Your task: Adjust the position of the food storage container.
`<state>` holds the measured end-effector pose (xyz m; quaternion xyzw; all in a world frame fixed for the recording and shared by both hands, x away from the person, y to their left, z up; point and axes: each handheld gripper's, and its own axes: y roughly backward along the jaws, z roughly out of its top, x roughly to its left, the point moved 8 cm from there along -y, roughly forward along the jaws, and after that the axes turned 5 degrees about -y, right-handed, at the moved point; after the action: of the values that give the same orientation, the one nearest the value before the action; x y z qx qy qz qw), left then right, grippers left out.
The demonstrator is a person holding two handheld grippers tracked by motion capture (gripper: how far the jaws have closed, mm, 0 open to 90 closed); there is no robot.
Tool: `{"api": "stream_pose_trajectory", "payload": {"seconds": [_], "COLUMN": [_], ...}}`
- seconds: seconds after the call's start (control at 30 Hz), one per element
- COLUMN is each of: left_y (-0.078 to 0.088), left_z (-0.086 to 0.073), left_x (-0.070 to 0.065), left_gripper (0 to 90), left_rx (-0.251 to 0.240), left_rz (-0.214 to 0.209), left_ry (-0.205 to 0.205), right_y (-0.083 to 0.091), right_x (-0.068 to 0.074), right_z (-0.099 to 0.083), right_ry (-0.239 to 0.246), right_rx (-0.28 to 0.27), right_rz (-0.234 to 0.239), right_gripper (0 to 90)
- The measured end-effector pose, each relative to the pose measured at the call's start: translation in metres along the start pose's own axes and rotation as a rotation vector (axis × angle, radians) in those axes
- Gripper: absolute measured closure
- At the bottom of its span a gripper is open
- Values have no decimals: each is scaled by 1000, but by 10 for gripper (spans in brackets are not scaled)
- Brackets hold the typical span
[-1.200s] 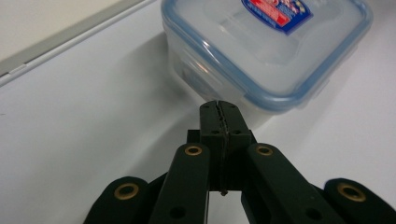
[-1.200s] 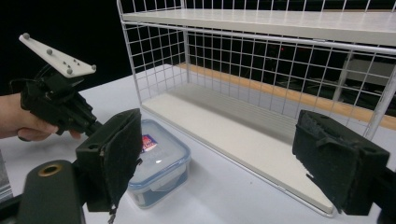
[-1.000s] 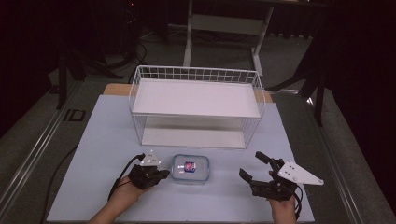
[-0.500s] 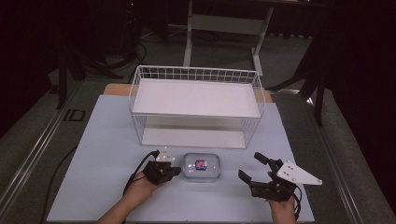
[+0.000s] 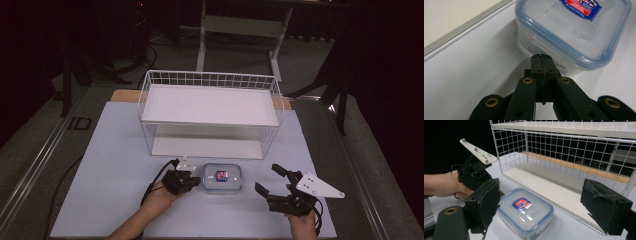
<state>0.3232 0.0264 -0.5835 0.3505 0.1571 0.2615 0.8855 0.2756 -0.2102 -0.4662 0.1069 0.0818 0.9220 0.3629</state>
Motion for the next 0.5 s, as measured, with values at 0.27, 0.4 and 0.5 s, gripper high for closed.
{"api": "stream_pose_trajectory", "payload": {"seconds": [0.27, 0.4, 0.5], "left_y": [-6, 6, 23], "left_z": [6, 5, 6], "left_x": [4, 12, 11], "left_gripper": [900, 900, 860], "left_rx": [-17, -73, -140], "left_rz": [11, 4, -19], "left_ry": [-8, 4, 13], "right_y": [-1, -2, -4], "right_x": [1, -1, -5], "right_z": [-1, -2, -5], "right_ry": [-8, -57, -57], "right_rx": [8, 5, 17], "right_rz": [8, 21, 10], "right_gripper": [160, 160, 160]}}
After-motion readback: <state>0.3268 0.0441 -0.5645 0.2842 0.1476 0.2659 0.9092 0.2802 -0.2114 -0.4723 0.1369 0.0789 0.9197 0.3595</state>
